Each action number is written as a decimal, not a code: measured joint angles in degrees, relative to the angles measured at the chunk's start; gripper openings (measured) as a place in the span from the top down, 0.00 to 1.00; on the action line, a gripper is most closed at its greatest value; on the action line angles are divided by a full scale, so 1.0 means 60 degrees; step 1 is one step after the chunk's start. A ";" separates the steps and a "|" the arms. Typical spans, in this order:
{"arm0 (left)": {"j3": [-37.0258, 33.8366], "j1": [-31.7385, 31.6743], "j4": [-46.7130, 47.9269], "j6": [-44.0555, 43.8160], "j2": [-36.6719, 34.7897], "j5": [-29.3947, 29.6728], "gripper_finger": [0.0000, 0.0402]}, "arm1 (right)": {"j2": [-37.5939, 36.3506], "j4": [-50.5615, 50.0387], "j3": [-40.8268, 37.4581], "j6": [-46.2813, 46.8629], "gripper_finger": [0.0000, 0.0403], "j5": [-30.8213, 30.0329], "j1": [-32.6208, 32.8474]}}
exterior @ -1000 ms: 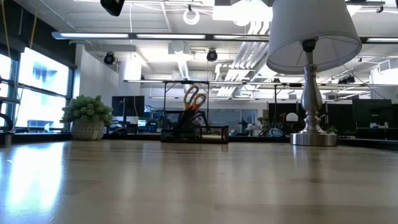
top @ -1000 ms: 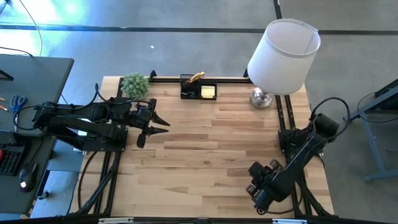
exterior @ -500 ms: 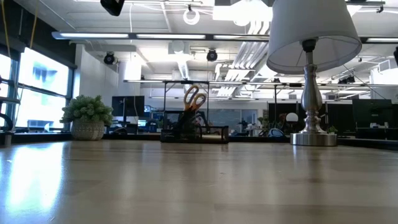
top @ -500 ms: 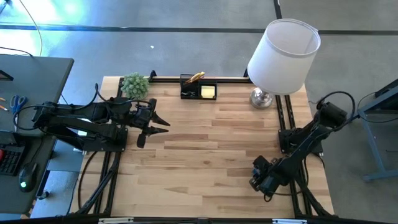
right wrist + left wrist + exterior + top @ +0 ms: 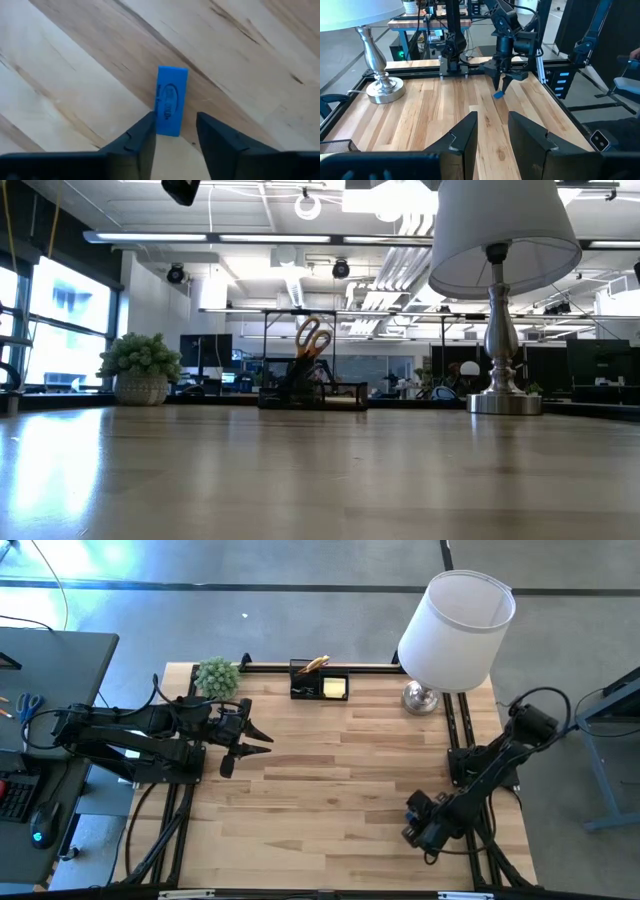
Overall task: Pick and place office supplies into organizer
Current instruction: Put the eraser into the bottom left slot of the desk organizer
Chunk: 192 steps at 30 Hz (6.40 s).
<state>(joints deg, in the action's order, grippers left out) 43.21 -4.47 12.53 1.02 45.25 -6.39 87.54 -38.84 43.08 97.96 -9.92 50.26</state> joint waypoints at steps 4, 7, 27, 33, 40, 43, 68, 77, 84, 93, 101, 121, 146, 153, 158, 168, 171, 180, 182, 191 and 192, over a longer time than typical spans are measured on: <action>0.0000 0.0000 0.0000 -0.0001 0.0000 0.0002 0.76 | 0.0113 0.0341 -0.0001 -0.0091 0.73 -0.0069 -0.0004; 0.0001 0.0000 0.0000 0.0000 0.0000 0.0003 0.76 | 0.0216 0.0577 -0.0001 -0.0151 0.76 -0.0096 -0.0004; 0.0002 0.0000 -0.0018 -0.0004 0.0000 0.0000 0.76 | 0.0699 -0.1850 0.2300 -0.1699 0.98 -0.1060 -0.0591; 0.0000 0.0000 -0.0010 -0.0003 0.0000 0.0004 0.76 | 0.0693 -0.2874 0.3071 -0.2415 0.95 -0.0802 -0.1006; -0.0002 0.0000 0.0004 -0.0002 0.0000 0.0004 0.76 | 0.0848 -0.1979 0.2304 -0.2407 0.79 0.0269 -0.0711; 0.0002 0.0000 0.0007 -0.0004 0.0000 0.0004 0.76 | 0.1107 -0.1450 0.1952 -0.2221 0.69 0.0340 -0.0528; 0.0002 0.0000 0.0011 -0.0004 0.0000 0.0002 0.76 | 0.1838 -0.1072 0.1880 -0.2922 0.88 0.0686 -0.0382; 0.0001 0.0000 0.0004 -0.0001 0.0000 0.0004 0.76 | 0.1255 -0.2174 0.2627 -0.3093 0.99 -0.0550 -0.0397; -0.0002 0.0000 0.0004 -0.0004 0.0000 0.0004 0.76 | 0.1017 -0.2500 0.3026 -0.3091 0.99 -0.0990 -0.0574; -0.0001 0.0000 0.0004 -0.0004 0.0000 0.0002 0.76 | 0.1243 -0.0219 0.2516 -0.3010 0.80 -0.0755 -0.0622; -0.0002 0.0000 0.0007 -0.0004 0.0000 0.0003 0.76 | 0.2250 -0.0019 0.2385 -0.1928 0.57 0.1160 -0.0988; -0.0002 0.0000 0.0011 -0.0004 0.0000 0.0003 0.76 | 0.2508 0.0098 0.2826 -0.2177 0.73 0.1178 -0.1381; -0.0002 0.0000 -0.0266 0.0015 -0.0004 0.0000 0.76 | 0.2485 0.0359 0.4872 -1.1910 0.98 -0.1346 -0.6207; 0.0001 0.0000 -0.0381 0.0301 -0.0004 0.0004 0.76 | 0.2485 0.3964 0.5543 -1.6755 0.98 -0.0315 -0.9660; -0.0002 0.0000 -0.0381 0.0422 -0.0004 0.0006 0.76 | 0.2607 0.6109 0.5548 -1.7795 0.99 0.1226 -1.1701; -0.0002 -0.0005 -0.0420 0.0825 -0.0007 0.0552 0.76 | 0.5309 0.3293 0.8748 -1.9031 0.98 0.2103 -1.2424; -0.0002 -0.0002 -0.0401 0.0823 -0.0007 0.0543 0.76 | 0.6184 0.1566 1.0283 -1.9353 0.98 0.1579 -1.2437; -0.0002 -0.0004 -0.0057 0.0756 -0.0007 0.0543 0.76 | 0.7770 -0.0222 1.2774 -1.9592 0.96 0.1050 -1.2430; -0.0002 -0.0004 0.0039 0.0711 -0.0007 0.0544 0.76 | 0.7816 -0.0350 1.2852 -1.9589 0.94 0.0942 -1.2437; -0.0002 -0.0004 0.0127 0.0537 -0.0007 0.0544 0.76 | 0.7836 -0.0716 1.2854 -1.9530 0.78 0.0542 -1.2433; -0.0002 -0.0004 0.0127 0.0535 -0.0007 0.0543 0.76 | 0.7836 -0.0775 1.2855 -1.9488 0.77 0.0549 -1.2433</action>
<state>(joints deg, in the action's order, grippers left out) 43.20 -4.49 13.30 4.23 45.21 -3.14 134.56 -43.49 120.21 -18.97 -6.63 -24.34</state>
